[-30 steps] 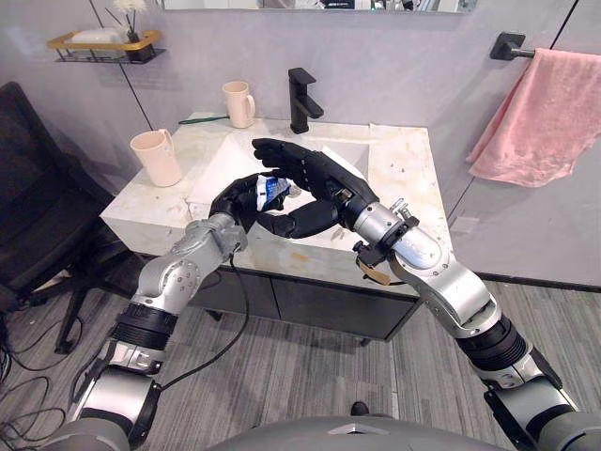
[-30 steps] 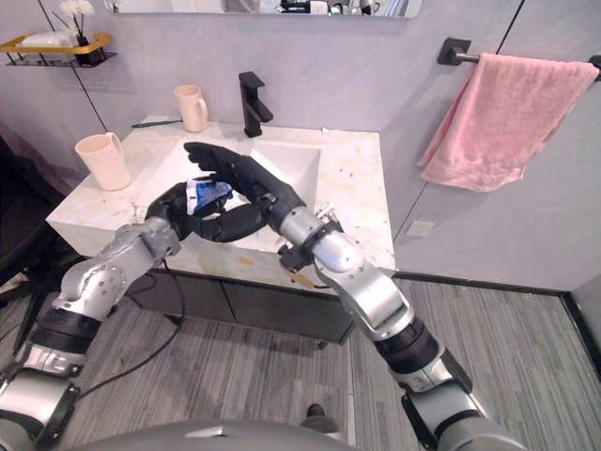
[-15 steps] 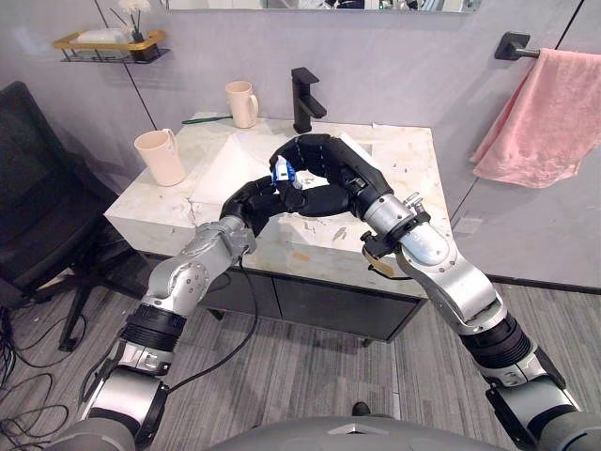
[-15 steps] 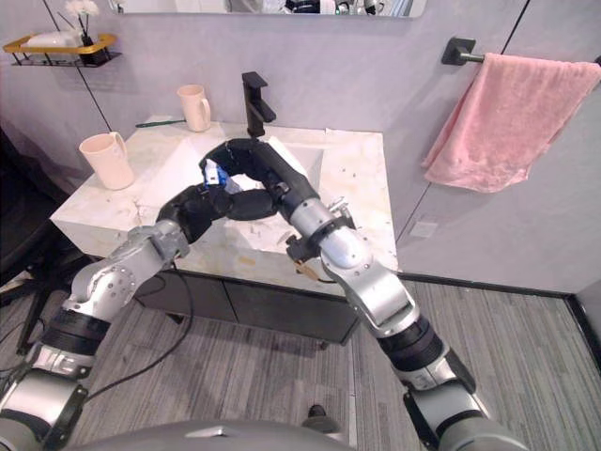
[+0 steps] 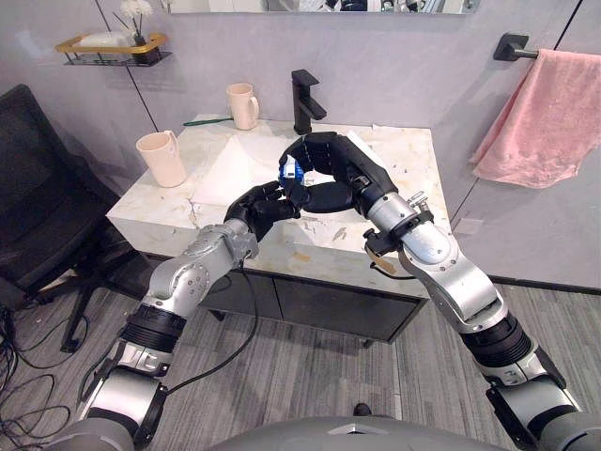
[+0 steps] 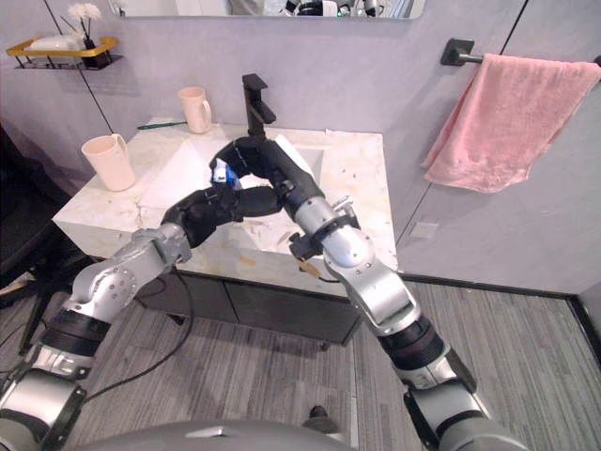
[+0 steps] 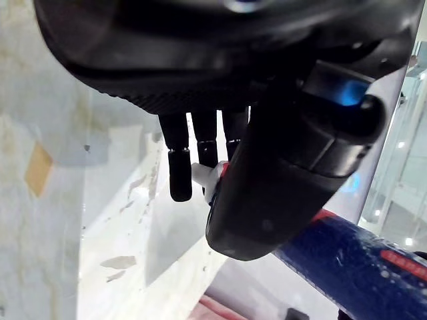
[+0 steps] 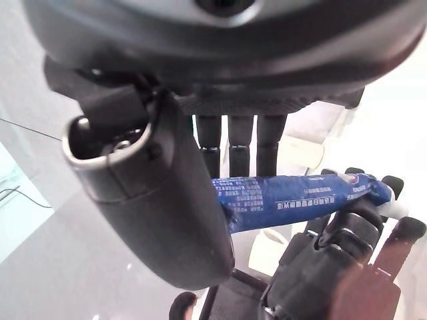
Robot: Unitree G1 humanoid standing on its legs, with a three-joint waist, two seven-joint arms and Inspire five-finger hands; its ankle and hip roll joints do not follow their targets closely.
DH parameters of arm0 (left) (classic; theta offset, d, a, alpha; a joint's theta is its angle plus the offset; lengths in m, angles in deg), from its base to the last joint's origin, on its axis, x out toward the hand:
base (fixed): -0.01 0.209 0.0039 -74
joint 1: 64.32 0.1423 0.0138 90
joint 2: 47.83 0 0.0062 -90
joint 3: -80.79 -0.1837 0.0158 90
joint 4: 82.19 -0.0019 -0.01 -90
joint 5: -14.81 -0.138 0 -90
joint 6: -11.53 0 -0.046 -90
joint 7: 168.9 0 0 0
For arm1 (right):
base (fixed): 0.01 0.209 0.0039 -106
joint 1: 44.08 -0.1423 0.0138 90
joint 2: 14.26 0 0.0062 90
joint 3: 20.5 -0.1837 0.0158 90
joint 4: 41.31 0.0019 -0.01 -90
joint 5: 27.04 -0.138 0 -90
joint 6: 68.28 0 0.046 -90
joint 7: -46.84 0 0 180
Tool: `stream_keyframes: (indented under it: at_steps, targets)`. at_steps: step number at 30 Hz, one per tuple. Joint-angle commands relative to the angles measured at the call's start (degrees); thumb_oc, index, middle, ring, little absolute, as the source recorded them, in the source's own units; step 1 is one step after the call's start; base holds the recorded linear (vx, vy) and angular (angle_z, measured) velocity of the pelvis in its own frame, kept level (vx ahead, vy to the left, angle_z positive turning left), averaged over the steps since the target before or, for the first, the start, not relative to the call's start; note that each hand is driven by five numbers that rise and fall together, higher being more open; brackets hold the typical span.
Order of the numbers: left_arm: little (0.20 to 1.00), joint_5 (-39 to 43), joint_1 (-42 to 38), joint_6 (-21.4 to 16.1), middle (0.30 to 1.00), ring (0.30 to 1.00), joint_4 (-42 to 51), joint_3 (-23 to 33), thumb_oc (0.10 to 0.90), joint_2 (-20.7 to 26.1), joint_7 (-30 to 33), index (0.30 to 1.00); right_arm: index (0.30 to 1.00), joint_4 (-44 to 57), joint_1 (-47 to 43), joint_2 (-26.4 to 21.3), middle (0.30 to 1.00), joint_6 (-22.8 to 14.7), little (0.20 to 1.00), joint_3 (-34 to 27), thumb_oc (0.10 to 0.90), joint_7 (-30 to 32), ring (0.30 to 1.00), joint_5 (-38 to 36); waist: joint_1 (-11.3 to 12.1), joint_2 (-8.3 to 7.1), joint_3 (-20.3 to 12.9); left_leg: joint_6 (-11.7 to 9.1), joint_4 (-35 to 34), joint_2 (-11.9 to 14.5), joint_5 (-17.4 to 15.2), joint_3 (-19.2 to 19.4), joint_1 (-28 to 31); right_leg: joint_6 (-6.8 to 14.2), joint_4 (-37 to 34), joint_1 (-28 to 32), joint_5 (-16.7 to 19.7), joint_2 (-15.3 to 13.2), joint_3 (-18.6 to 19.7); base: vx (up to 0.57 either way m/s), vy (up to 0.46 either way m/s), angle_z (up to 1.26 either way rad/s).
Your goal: Organize the bathroom.
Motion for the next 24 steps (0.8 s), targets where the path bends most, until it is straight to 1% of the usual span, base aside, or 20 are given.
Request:
stream_keyframes:
  at_steps: [1,2,5,11,12,14,15,16,17,18,21,24]
  targets:
    - [0.900,-5.2,-7.2,-4.9,0.900,0.900,3.5,4.8,0.800,3.2,-4.4,0.900,0.300,8.0,-2.6,2.1,0.300,-6.9,0.300,-0.6,0.400,-2.1,0.300,-3.8,1.1,0.60,-3.1,0.8,2.1,0.7,-5.9,1.2,3.6,0.0,-0.1,0.8,-6.3,1.4,-1.1,0.00,0.000,0.00]
    - [0.900,-6.9,-6.2,-4.9,0.900,0.900,4.5,5.4,0.800,3.9,-5.2,0.900,0.300,8.4,-2.0,1.7,0.300,-7.1,0.300,-1.1,0.400,-2.0,0.300,-4.0,1.3,0.65,-3.1,0.7,2.1,0.7,-5.8,1.3,3.5,-0.1,-0.1,0.8,-6.3,1.4,-1.2,0.00,0.000,0.00]
    - [0.900,-8.2,-4.8,-5.6,0.900,0.900,6.2,6.5,0.800,5.0,-6.1,0.900,0.300,8.7,-1.1,1.1,0.300,-7.7,0.300,-1.9,0.400,-1.8,0.300,-4.2,1.6,0.62,-3.0,0.7,2.1,0.8,-5.8,1.0,3.3,-0.1,-0.1,0.8,-6.4,1.3,-1.5,-0.01,0.000,0.06]
    - [0.900,-10.8,-3.8,-7.4,0.900,0.900,9.3,8.9,0.800,7.9,-6.4,0.900,0.300,9.5,0.4,0.5,0.300,-8.0,0.300,-3.0,0.400,-1.9,0.300,-4.4,2.2,0.81,-3.1,0.6,1.8,0.8,-5.6,0.8,3.1,-0.1,-0.1,0.8,-6.3,1.1,-2.1,-0.01,0.007,0.07]
    - [0.900,-13.2,-3.8,-9.1,0.900,0.900,10.0,9.2,0.800,8.6,-6.5,0.900,0.300,9.7,0.5,0.5,0.300,-7.9,0.300,-3.0,0.400,-1.8,0.300,-4.4,2.3,0.86,-3.1,0.6,1.7,0.7,-5.7,0.7,3.2,-0.1,-0.1,0.8,-6.4,1.0,-2.2,0.00,0.011,0.04]
    - [0.900,-16.4,-4.3,-11.1,0.900,0.900,11.0,9.6,0.800,9.7,-5.3,0.900,0.300,10.0,0.6,0.4,0.300,-7.6,0.300,-3.2,0.400,-1.6,0.300,-4.5,2.4,0.86,-3.2,0.6,1.7,0.7,-5.7,0.6,3.1,0.0,-0.1,0.8,-6.4,0.9,-2.3,-0.01,0.007,0.05]
    - [0.900,-20.2,-4.7,-13.2,0.900,0.900,11.9,10.1,0.800,10.7,-4.5,0.900,0.300,10.2,0.6,0.4,0.300,-7.5,0.300,-3.3,0.400,-1.3,0.300,-4.6,2.6,0.78,-3.2,0.7,1.7,0.7,-5.3,0.7,2.7,-0.2,-0.1,0.5,-6.0,0.8,-2.4,0.00,0.008,0.05]
    - [0.900,-21.0,-4.8,-13.6,0.900,0.900,12.2,10.4,0.800,11.0,-3.8,0.900,0.300,10.2,0.7,0.4,0.300,-7.5,0.300,-3.4,0.400,-1.3,0.300,-4.7,2.7,0.85,-3.3,0.7,1.5,0.7,-5.7,0.6,2.9,0.0,-0.1,0.7,-6.4,0.8,-2.4,-0.03,-0.002,0.07]
    - [0.900,-22.5,-5.0,-14.4,0.900,0.900,12.6,10.7,0.800,11.6,-3.5,0.900,0.300,10.2,0.7,0.3,0.300,-7.5,0.300,-3.5,0.400,-1.2,0.300,-4.7,2.7,0.75,-3.2,0.7,1.6,0.7,-5.3,0.7,2.6,-0.1,-0.1,0.4,-6.0,0.8,-2.4,0.01,0.002,0.11]
    - [0.900,-25.6,-6.2,-16.1,0.900,0.900,14.4,12.4,0.800,14.3,-1.8,0.900,0.300,10.5,0.7,0.1,0.300,-7.2,0.300,-3.8,0.400,-0.8,0.300,-4.9,3.1,0.67,-3.5,0.6,1.5,0.7,-5.3,0.5,2.5,-0.2,-0.1,0.3,-6.0,0.7,-2.7,-0.02,-0.008,0.16]
    - [0.900,-26.3,-7.1,-16.2,0.900,0.900,16.1,14.4,0.800,16.9,1.6,0.900,0.300,11.0,0.9,-0.1,0.300,-7.0,0.300,-4.0,0.400,-0.4,0.300,-4.8,3.6,0.62,-3.7,0.5,1.5,0.8,-5.4,0.3,2.3,-0.2,-0.1,0.1,-6.1,0.7,-3.0,0.00,-0.004,0.11]
    - [0.900,-24.7,-5.4,-14.6,0.900,0.900,17.4,18.8,0.800,20.6,3.2,0.900,0.300,12.8,2.0,-0.8,0.300,-7.1,0.300,-4.7,0.400,-0.1,0.300,-4.6,4.4,0.58,-3.9,0.2,1.6,0.9,-5.4,0.1,1.9,-0.1,-0.1,-0.2,-6.1,0.6,-3.4,0.00,-0.001,0.01]
